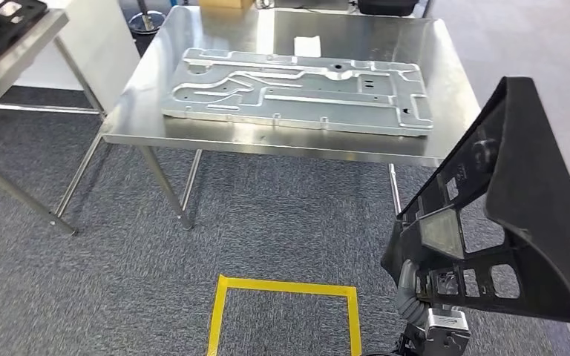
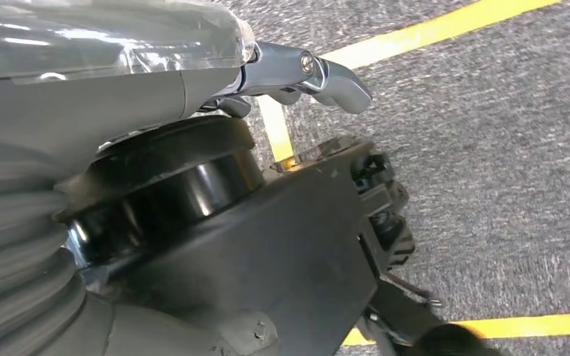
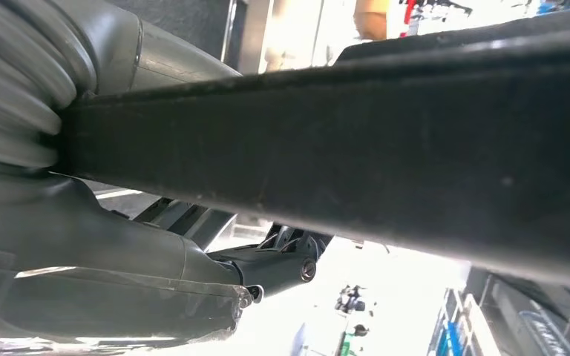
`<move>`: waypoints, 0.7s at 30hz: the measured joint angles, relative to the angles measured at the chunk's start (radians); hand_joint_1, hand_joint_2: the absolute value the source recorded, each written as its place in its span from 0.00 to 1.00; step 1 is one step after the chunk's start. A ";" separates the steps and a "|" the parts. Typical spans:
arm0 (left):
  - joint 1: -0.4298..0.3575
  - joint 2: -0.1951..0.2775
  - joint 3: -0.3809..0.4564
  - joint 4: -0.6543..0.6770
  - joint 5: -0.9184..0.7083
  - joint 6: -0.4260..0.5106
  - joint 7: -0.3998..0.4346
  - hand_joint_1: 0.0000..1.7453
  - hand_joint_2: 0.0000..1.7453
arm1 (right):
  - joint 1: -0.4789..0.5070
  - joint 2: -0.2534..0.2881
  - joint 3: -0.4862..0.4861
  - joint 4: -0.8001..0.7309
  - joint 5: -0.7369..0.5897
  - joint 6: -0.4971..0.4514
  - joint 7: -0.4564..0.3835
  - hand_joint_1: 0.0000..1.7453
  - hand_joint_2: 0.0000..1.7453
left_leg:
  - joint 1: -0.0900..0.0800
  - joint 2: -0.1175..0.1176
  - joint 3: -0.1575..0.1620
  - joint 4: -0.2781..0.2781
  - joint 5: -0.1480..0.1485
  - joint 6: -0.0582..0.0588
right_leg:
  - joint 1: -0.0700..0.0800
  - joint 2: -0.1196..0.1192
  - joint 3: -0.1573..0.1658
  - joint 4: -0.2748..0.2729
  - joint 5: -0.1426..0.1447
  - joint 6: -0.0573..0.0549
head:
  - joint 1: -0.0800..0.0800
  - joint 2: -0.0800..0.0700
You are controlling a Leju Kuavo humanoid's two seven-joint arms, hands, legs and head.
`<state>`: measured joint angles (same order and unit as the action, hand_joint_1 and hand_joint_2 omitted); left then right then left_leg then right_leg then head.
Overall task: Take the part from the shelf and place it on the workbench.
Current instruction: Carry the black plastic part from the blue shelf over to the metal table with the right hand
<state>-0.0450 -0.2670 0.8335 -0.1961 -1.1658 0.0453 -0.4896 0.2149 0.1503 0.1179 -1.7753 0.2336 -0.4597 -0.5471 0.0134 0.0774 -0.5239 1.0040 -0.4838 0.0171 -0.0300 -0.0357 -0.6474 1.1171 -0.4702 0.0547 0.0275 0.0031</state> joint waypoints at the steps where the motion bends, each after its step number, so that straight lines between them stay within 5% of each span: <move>1: 0.000 0.000 0.001 0.000 0.000 0.000 0.001 0.00 1.00 | -0.001 0.000 0.000 0.003 0.003 0.000 0.004 1.00 1.00 | -0.002 0.009 0.001 0.003 -0.005 -0.007 | 0.002 -0.014 0.028 -0.052 0.016 -0.005 | -0.001 0.000; 3: -0.002 0.001 0.004 0.000 0.000 0.000 0.002 0.00 1.00 | -0.002 -0.001 0.000 0.010 0.007 0.000 0.008 1.00 1.00 | -0.005 0.023 0.007 0.005 -0.013 -0.021 | 0.010 -0.023 0.048 -0.090 0.017 -0.021 | -0.003 0.000; 5: -0.004 0.001 0.008 0.000 0.002 0.000 0.003 0.00 1.00 | -0.001 -0.002 0.000 0.015 0.008 0.001 0.010 1.00 1.00 | -0.003 0.032 0.016 0.004 -0.017 -0.034 | 0.010 -0.002 0.047 -0.092 0.018 -0.036 | -0.005 0.000; 7: -0.006 0.002 0.012 0.000 0.003 -0.005 0.003 0.00 1.00 | 0.000 -0.002 0.001 0.018 0.009 0.002 0.010 1.00 1.00 | 0.001 0.003 0.007 0.037 -0.046 -0.043 | 0.006 0.017 0.048 -0.097 0.021 -0.050 | -0.008 0.000; 10: -0.007 0.002 0.017 0.000 0.005 -0.008 -0.002 0.00 1.00 | -0.003 -0.002 0.001 0.025 0.010 0.002 0.011 1.00 1.00 | 0.003 -0.059 -0.077 0.221 -0.140 -0.045 | 0.010 0.044 0.046 -0.098 0.024 -0.065 | -0.013 0.000; 12: -0.006 0.003 0.019 0.000 0.005 -0.004 0.009 0.00 1.00 | -0.002 -0.002 0.001 0.032 0.012 0.001 0.013 1.00 1.00 | 0.002 -0.067 -0.118 0.296 -0.147 -0.041 | 0.017 0.062 0.046 -0.095 0.023 -0.070 | -0.013 0.000; 13: -0.007 0.003 0.020 0.000 0.005 -0.004 0.024 0.00 1.00 | -0.002 -0.002 0.001 0.036 0.013 0.001 0.016 1.00 1.00 | 0.001 -0.068 -0.114 0.276 -0.121 -0.036 | 0.019 0.071 0.047 -0.094 0.022 -0.071 | -0.013 0.000; 16: -0.008 0.004 0.026 0.000 0.011 -0.022 0.060 0.00 1.00 | -0.005 -0.002 0.005 0.046 0.021 0.003 0.023 1.00 1.00 | -0.005 -0.083 -0.043 0.091 -0.019 -0.016 | 0.025 0.090 0.049 -0.090 0.021 -0.068 | -0.013 0.000; 18: -0.009 0.006 0.034 0.000 0.021 -0.043 0.065 0.00 1.00 | -0.008 -0.002 0.010 0.054 0.027 0.003 0.024 1.00 1.00 | -0.011 -0.094 -0.024 0.031 -0.005 -0.005 | 0.024 0.095 0.046 -0.089 0.021 -0.057 | -0.013 0.000; 21: -0.010 0.006 0.045 0.000 0.032 -0.064 0.066 0.00 1.00 | -0.013 -0.002 0.015 0.063 0.030 0.003 0.024 1.00 1.00 | -0.010 -0.093 -0.015 0.012 -0.005 0.007 | 0.021 0.088 0.044 -0.086 0.016 -0.035 | -0.014 0.000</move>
<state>-0.0552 -0.2608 0.8786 -0.1961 -1.1335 -0.0182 -0.4239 0.2024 0.1484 0.1331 -1.7119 0.2638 -0.4565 -0.5230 0.0030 -0.0154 -0.5393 1.0160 -0.4891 0.0246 -0.0088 0.0525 -0.6030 1.0307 -0.4538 0.0195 0.0133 0.0031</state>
